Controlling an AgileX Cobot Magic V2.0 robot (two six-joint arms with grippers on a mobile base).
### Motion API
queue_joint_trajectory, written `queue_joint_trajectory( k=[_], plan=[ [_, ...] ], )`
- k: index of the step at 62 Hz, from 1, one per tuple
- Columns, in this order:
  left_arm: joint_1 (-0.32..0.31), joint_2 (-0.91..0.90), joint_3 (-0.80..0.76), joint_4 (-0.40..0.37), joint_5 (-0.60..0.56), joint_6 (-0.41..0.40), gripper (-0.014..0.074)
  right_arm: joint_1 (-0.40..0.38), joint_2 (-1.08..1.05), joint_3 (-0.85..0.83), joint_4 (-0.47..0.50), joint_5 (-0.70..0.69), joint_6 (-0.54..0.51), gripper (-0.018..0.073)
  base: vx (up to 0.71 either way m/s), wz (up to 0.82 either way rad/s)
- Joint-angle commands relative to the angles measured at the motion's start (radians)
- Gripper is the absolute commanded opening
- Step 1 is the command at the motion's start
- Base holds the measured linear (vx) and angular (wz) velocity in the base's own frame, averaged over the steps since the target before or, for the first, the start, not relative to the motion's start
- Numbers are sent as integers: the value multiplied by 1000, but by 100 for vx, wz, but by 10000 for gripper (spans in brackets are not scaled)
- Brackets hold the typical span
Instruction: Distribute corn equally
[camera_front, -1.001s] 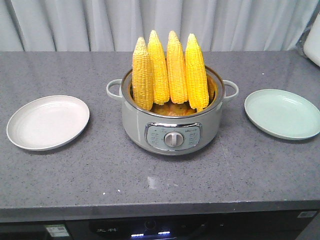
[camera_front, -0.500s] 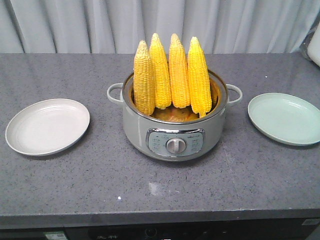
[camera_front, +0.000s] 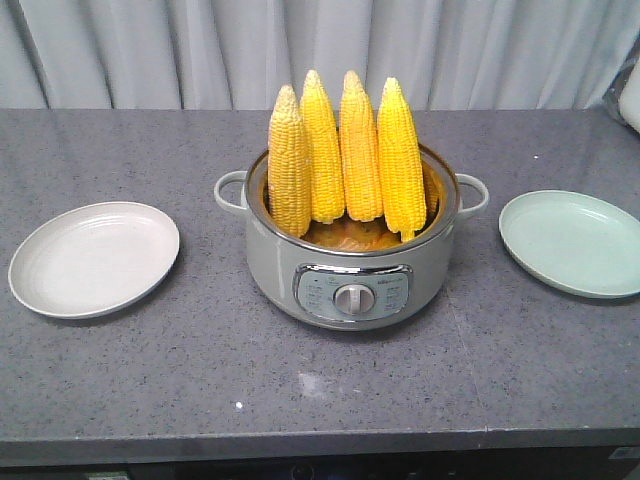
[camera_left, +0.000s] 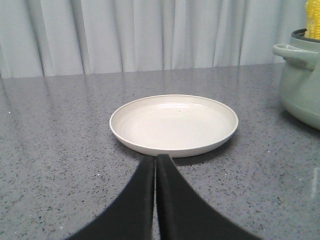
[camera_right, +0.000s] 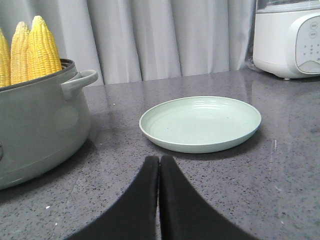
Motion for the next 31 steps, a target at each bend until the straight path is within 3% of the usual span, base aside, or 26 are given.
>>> queue_joint_trajectory(
  k=[1,31],
  plan=[
    [1,-16,15,0,-73,-7,-6,-4,-4,7,-7,-73,-10,-6,2,0],
    [1,-16,15,0,-73,-7,-6,-4,-4,7,-7,-73,-10,-6,2,0]
  ],
)
